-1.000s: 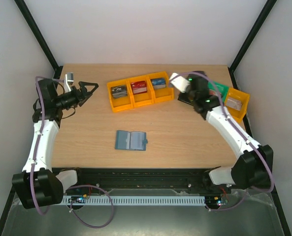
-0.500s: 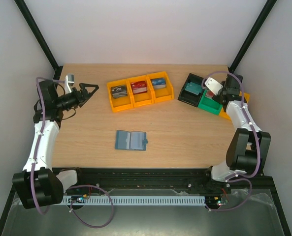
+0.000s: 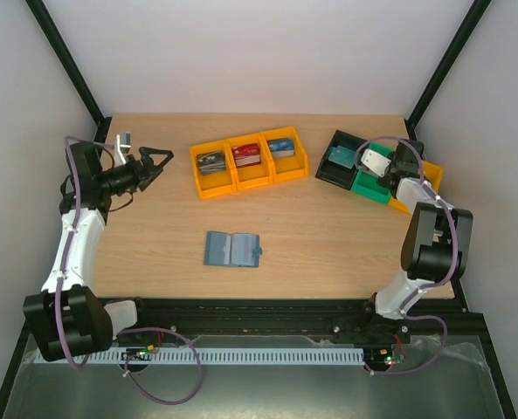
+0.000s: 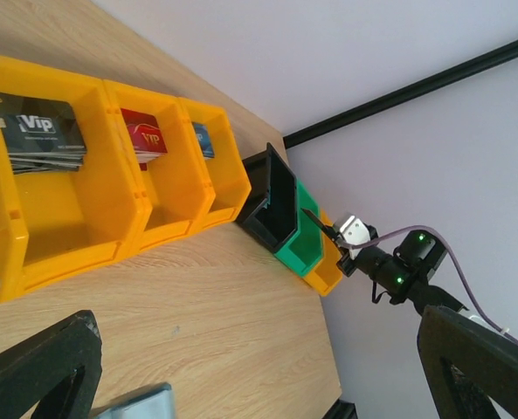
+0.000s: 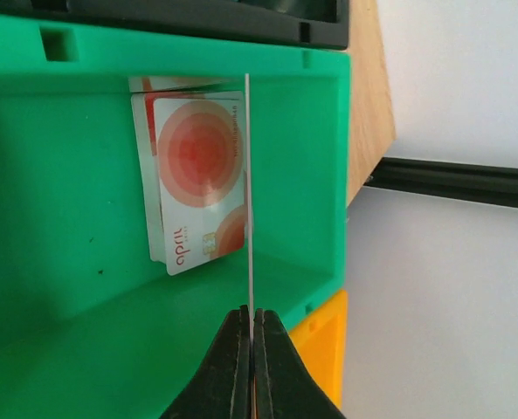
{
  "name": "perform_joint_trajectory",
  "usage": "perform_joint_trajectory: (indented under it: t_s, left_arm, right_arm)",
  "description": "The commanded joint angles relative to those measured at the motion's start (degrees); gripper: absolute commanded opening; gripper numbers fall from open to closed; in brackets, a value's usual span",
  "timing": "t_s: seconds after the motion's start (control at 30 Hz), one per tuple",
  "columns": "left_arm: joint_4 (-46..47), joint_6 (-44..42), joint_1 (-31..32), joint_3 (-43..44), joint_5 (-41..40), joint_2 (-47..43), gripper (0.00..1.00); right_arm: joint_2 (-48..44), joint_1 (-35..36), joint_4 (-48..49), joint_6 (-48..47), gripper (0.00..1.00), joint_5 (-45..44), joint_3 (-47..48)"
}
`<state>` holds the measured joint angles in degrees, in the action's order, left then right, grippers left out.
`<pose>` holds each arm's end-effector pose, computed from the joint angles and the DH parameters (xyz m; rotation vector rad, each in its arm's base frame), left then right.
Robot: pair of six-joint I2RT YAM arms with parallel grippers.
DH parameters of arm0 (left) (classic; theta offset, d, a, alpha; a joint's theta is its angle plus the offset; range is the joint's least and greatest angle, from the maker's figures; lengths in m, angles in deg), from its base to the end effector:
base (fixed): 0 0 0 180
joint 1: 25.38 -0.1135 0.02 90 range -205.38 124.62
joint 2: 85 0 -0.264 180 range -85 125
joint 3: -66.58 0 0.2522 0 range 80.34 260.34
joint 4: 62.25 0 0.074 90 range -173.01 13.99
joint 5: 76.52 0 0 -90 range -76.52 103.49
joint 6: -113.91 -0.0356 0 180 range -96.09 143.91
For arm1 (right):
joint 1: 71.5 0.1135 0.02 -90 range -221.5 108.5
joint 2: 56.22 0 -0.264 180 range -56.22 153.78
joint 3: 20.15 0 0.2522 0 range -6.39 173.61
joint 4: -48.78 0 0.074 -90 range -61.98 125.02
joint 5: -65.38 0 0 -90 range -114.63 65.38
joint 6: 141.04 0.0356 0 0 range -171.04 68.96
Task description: Take the credit cards out of the card holder
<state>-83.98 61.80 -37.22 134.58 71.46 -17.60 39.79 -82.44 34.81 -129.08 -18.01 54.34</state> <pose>0.2581 0.0233 0.3264 -0.1389 1.9548 -1.2721 0.3653 -0.0664 0.2200 -1.3199 1.8673 -0.7310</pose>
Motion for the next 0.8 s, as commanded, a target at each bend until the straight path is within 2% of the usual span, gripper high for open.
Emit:
perform_joint_trajectory:
  t_s: [0.0,0.2,0.57,0.6,0.77]
  left_arm:
    - [1.5,-0.5,-1.3,-0.8,1.3,1.7,0.99]
    - [1.6,-0.4,-2.6,-0.2,2.0,3.8,0.99]
    - [2.0,0.0,-4.6,-0.1,2.2,5.7,0.99]
    - [2.0,0.1,-4.9,-0.1,2.2,5.8,0.99]
    - [2.2,0.2,-5.4,0.0,2.4,6.1,0.99]
  right_arm:
    - [3.1,-0.2,4.0,-3.7,0.02,-0.8,1.8]
    - [6.1,-0.2,8.1,-6.8,0.02,-1.7,2.6]
    - [11.3,-0.1,9.1,-11.8,0.04,-1.4,6.3]
    - [11.6,-0.1,9.1,-11.8,0.06,-1.6,6.3]
    - [12.1,-0.1,10.2,-12.4,0.37,-1.9,4.9]
